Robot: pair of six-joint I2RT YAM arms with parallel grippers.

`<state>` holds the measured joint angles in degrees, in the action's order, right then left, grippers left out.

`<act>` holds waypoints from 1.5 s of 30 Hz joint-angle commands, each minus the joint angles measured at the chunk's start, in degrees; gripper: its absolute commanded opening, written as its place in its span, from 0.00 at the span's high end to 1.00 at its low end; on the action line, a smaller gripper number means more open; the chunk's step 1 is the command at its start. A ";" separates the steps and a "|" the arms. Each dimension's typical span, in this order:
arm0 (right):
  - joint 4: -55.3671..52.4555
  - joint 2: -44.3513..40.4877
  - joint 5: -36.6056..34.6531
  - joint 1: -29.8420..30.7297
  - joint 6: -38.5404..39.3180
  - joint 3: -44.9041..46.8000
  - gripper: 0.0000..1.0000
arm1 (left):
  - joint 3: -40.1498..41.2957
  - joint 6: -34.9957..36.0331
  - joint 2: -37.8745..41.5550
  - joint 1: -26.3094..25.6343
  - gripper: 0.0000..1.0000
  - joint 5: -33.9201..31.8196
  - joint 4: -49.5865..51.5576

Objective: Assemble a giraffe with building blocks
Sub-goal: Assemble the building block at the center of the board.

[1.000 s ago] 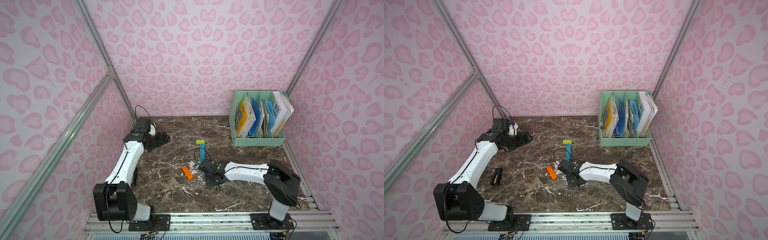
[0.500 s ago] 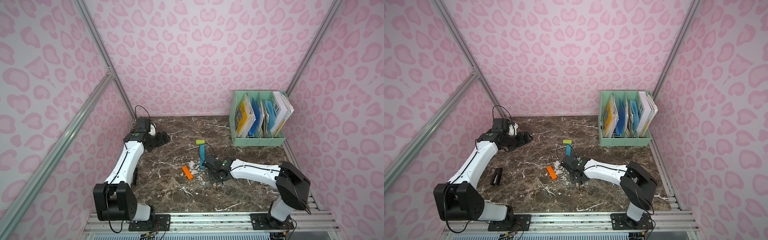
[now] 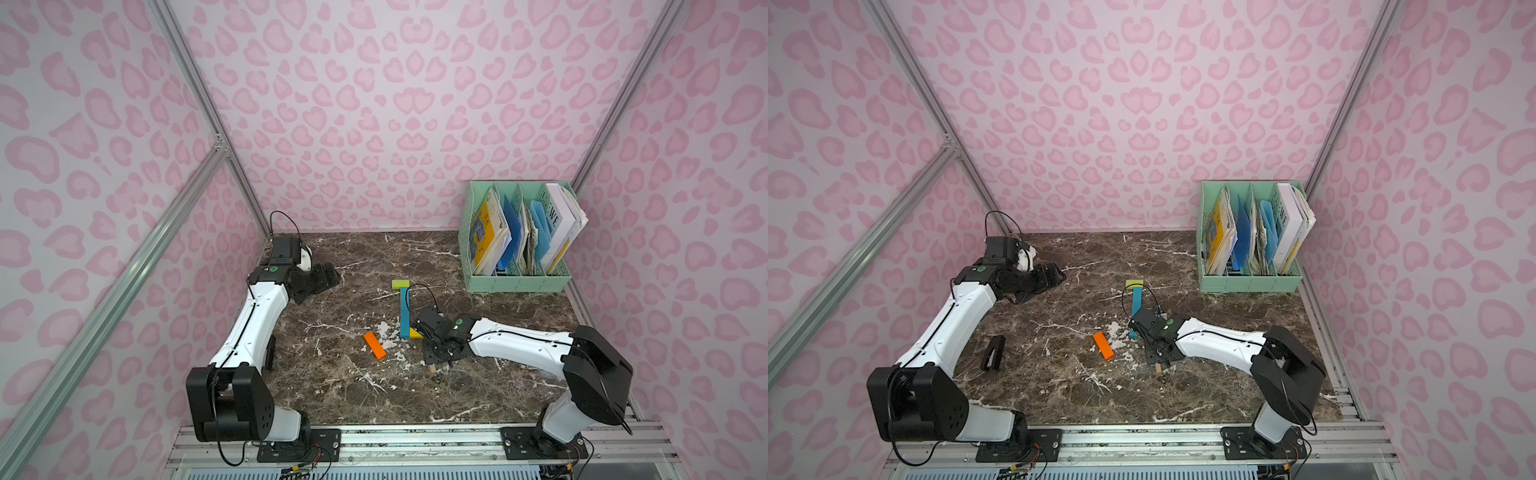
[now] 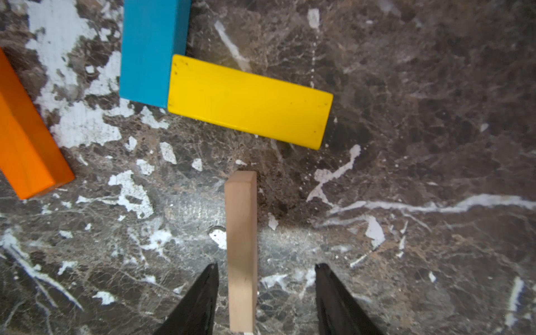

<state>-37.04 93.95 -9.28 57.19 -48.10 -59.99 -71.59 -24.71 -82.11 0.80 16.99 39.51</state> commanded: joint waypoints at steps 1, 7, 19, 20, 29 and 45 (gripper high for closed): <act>-1.40 0.60 -0.08 -0.39 -0.93 0.94 0.44 | -0.24 0.72 -0.07 0.06 0.10 -0.11 0.23; -1.73 0.88 -0.29 -0.41 -1.91 1.90 0.44 | -0.23 0.65 -0.07 0.08 0.10 -0.03 0.27; -1.40 4.20 0.49 3.08 -1.83 -0.92 0.45 | -0.08 0.63 0.17 0.08 0.10 -0.12 0.15; -1.56 4.56 0.40 3.38 -1.91 -1.34 0.45 | -0.12 0.63 0.25 0.00 0.10 -0.10 0.22; -0.02 5.62 1.36 3.12 -2.18 -1.63 0.48 | -0.04 0.66 0.27 0.08 0.10 -0.03 0.14; 1.25 3.91 2.09 0.20 -1.40 3.53 0.66 | -0.15 0.63 0.10 0.08 0.10 -0.11 0.15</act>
<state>-34.70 98.56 -6.81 58.11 -49.67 -57.25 -71.59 -24.71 -82.11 0.80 16.99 39.53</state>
